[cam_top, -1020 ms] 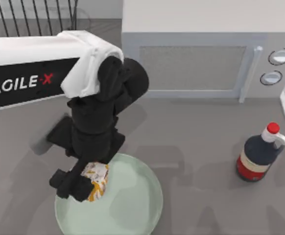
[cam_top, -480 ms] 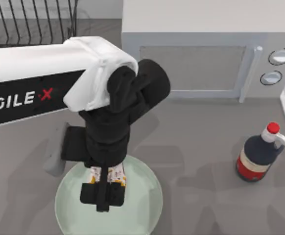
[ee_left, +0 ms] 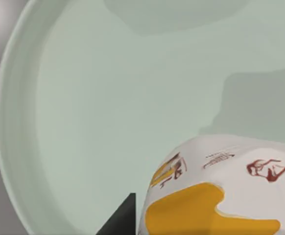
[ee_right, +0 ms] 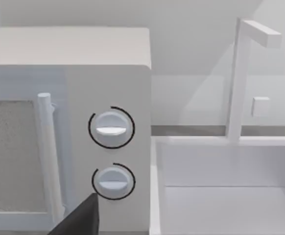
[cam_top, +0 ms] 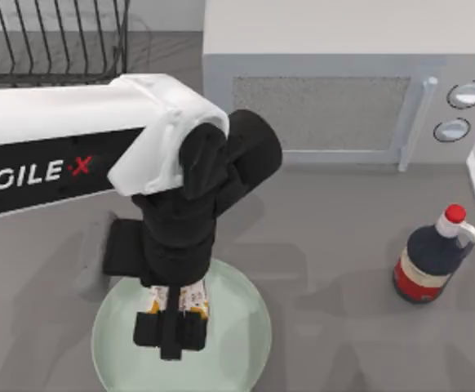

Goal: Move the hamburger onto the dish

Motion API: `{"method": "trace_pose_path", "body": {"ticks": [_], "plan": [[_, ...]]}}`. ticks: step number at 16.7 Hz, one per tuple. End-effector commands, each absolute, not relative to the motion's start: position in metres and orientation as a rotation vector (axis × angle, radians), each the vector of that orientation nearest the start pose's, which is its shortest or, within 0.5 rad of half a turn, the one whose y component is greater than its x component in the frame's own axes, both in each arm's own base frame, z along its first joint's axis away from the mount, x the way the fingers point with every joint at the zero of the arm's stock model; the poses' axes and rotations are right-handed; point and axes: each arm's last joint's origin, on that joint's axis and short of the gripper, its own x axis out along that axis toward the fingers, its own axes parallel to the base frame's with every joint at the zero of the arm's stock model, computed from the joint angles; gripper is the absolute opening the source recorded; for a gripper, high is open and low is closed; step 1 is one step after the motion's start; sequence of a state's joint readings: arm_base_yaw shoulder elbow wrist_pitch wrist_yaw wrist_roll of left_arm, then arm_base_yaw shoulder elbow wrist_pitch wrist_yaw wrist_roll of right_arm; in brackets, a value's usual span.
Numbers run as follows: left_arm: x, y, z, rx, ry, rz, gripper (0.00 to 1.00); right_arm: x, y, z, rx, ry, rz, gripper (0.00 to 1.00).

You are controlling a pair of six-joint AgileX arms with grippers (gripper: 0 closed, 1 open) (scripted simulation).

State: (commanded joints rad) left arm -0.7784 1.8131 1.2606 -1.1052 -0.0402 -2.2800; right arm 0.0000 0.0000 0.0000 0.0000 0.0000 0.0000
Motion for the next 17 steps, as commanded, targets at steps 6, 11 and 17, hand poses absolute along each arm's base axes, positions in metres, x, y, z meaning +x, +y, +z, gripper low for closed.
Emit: {"method": "trace_pose_path", "body": {"ticks": [6, 11, 17], "plan": [[0.229, -0.222, 0.148, -1.085, 1.201, 1.214, 0.00, 0.106, -0.001, 0.160, 0.000, 0.000, 0.000, 1.00], [0.229, -0.222, 0.148, -1.085, 1.201, 1.214, 0.15, 0.106, -0.001, 0.160, 0.000, 0.000, 0.000, 1.00], [0.229, -0.222, 0.148, -1.085, 1.201, 1.214, 0.60, 0.106, -0.001, 0.160, 0.000, 0.000, 0.000, 1.00]]}}
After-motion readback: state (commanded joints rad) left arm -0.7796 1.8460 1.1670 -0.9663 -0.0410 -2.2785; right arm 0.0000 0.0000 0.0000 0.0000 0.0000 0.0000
